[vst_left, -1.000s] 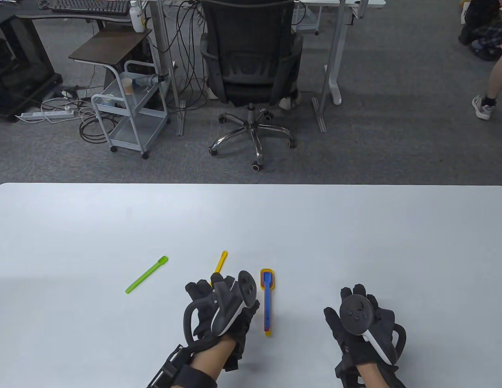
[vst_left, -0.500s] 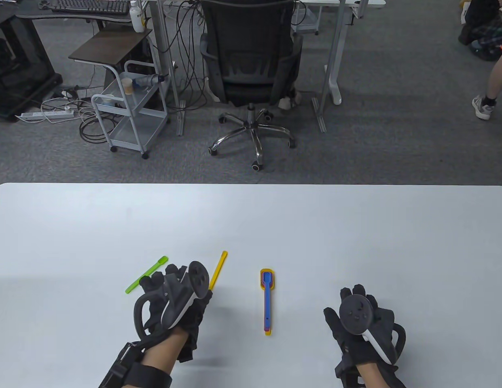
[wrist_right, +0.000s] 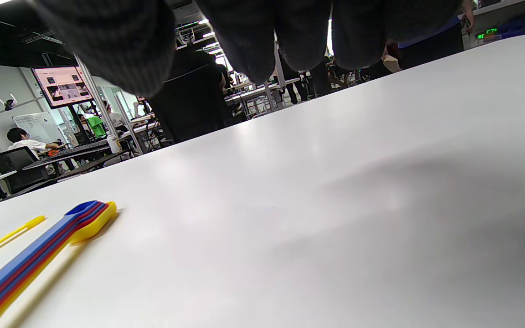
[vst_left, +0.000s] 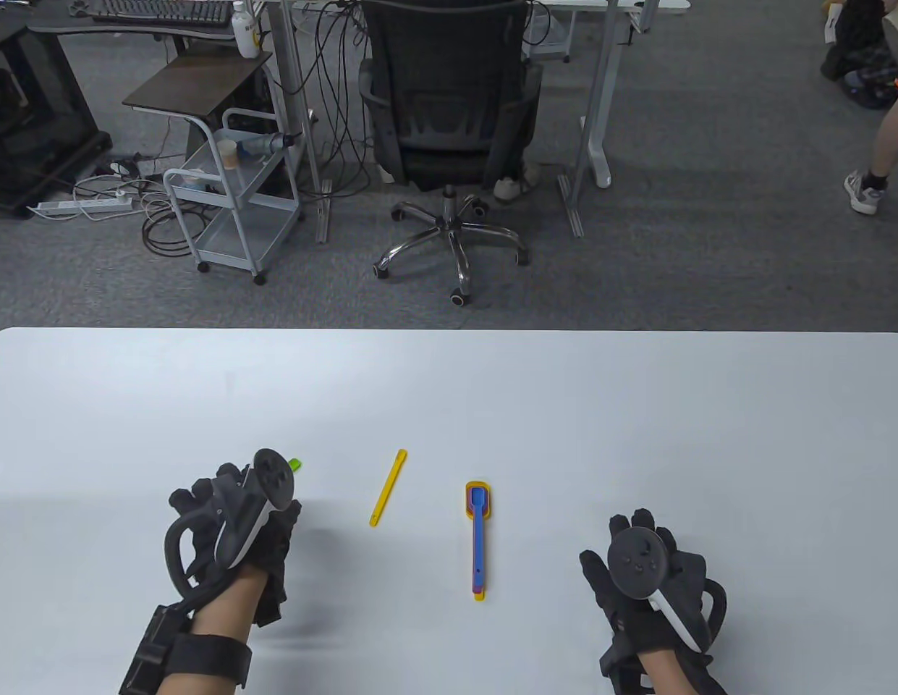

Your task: Nest measuring spoons

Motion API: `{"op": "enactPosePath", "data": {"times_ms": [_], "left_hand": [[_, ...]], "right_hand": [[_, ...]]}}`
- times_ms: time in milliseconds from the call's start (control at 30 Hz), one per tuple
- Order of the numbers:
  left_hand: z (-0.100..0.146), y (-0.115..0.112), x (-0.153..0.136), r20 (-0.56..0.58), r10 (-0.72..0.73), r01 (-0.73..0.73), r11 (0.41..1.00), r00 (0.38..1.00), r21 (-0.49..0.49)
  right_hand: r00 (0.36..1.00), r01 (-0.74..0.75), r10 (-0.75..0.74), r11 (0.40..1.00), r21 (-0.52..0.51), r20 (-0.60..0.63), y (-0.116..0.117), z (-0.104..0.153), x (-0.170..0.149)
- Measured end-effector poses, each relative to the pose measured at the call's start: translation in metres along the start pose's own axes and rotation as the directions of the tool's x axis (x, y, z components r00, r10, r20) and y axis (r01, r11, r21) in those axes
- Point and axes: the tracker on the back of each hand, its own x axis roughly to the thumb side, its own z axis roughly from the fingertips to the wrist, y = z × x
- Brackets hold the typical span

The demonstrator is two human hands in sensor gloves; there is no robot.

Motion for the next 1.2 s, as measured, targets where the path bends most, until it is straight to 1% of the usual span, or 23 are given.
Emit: {"op": "enactPosePath", "data": {"times_ms": [200, 500, 833, 1000, 1200], "left_hand": [[-0.018, -0.018, -0.011, -0.039, -0.034, 0.033, 0.999, 0.999, -0.011], [-0.037, -0.042, -0.016, -0.076, -0.074, 0.070, 0.996, 0.994, -0.048], [-0.047, -0.062, -0.014, -0.087, -0.105, 0.098, 0.992, 0.991, -0.082], [-0.050, -0.068, -0.014, -0.092, -0.118, 0.111, 0.991, 0.989, -0.081], [-0.054, -0.074, -0.017, -0.100, -0.128, 0.118, 0.988, 0.987, -0.101]], "right_hand": [[1.000, 0.003, -0.003, 1.000, -0.002, -0.005, -0.001, 0.000, -0.001], [1.000, -0.009, 0.009, 1.000, -0.009, 0.012, 0.000, 0.001, 0.002], [1.000, -0.013, 0.013, 1.000, -0.004, 0.018, 0.000, 0.002, 0.003], [1.000, -0.017, 0.017, 1.000, 0.000, 0.018, 0.001, 0.002, 0.004], [1.000, -0.019, 0.019, 1.000, -0.001, 0.021, 0.001, 0.002, 0.005]]}}
